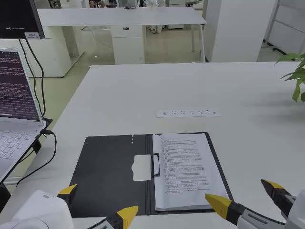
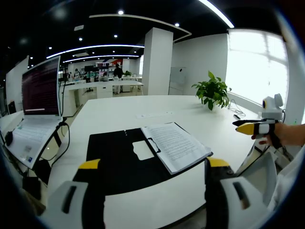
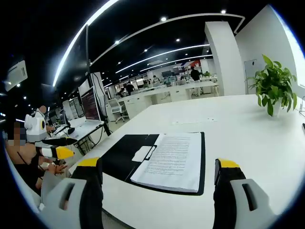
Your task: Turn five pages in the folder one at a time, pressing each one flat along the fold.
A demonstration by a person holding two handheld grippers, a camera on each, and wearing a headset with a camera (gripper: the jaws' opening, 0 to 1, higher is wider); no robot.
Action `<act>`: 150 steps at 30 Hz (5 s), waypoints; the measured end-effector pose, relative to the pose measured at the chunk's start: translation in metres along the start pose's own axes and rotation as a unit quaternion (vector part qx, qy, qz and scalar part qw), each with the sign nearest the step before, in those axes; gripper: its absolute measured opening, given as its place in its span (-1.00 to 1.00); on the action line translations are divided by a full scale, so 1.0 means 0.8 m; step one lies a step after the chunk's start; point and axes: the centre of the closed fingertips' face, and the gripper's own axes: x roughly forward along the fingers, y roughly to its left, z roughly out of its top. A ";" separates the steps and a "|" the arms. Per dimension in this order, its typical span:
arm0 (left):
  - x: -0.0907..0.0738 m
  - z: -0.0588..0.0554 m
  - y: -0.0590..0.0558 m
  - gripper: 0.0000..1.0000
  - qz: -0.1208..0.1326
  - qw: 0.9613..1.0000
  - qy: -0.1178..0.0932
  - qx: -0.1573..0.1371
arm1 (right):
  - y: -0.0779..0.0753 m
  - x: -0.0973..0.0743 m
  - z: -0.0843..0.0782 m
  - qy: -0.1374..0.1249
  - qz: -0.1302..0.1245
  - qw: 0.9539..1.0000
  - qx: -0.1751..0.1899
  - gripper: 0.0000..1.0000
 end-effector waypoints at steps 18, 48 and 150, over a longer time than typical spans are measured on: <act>0.002 0.000 0.002 0.66 0.000 1.000 0.002 -0.002 | -0.002 0.004 0.002 0.000 0.001 1.000 0.004 0.89; 0.013 -0.005 -0.008 0.65 -0.019 1.000 0.010 -0.003 | -0.010 -0.005 -0.001 -0.005 -0.008 1.000 0.020 0.83; 0.235 -0.058 -0.187 0.36 -0.235 0.959 0.092 0.126 | -0.037 -0.047 -0.006 -0.032 -0.071 0.996 0.051 0.61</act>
